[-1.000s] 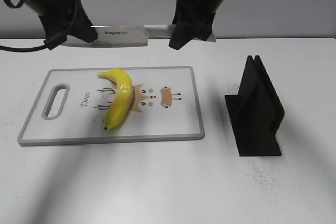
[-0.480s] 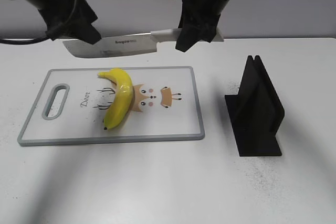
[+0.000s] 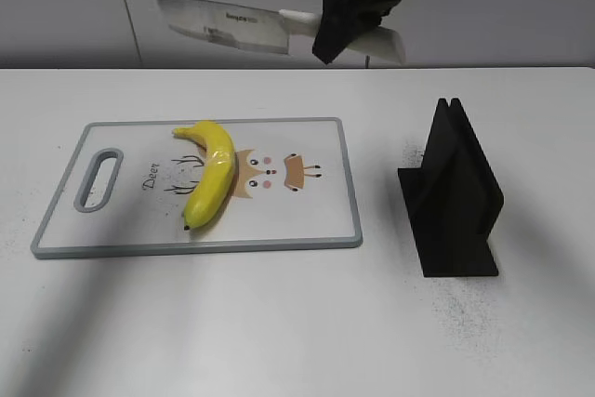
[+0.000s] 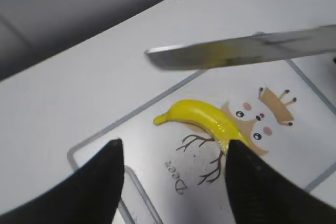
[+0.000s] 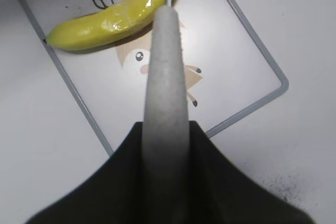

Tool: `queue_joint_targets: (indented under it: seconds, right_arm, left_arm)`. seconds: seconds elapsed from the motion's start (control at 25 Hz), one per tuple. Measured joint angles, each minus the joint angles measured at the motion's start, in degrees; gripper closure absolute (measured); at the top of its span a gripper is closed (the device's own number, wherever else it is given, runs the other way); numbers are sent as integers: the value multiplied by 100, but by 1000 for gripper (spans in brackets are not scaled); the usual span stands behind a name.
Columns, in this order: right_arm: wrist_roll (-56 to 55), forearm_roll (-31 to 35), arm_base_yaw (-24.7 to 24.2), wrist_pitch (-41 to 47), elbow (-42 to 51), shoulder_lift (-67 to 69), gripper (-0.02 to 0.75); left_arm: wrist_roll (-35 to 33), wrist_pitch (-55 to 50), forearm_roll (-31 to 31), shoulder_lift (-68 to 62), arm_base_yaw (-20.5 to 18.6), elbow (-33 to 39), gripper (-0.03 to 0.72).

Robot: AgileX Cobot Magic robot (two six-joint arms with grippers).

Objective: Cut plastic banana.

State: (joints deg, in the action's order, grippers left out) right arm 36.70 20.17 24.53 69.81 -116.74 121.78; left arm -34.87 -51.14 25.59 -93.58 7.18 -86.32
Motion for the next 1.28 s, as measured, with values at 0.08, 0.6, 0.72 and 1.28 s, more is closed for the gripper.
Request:
queue_joint_targets:
  seconds: [0.08,0.6,0.72,1.28]
  right_arm:
    - [-614,-54,0,1,0,-11,580]
    - [-2871,49,23,18,368,-834,580]
    - [-2978,54,29,23,675,-1110,580]
    - [-3033,28,53,-132,2767,-2364,580]
  left_arm:
    - [735,-214,-356,68,-171,0,110]
    - [2211,-1833,-1844,347,-521,311,146]
    - [2243,-1852,-1826,642,-521,682,147]
    - [2262,-1861,-1866,2602,-521,2827,170]
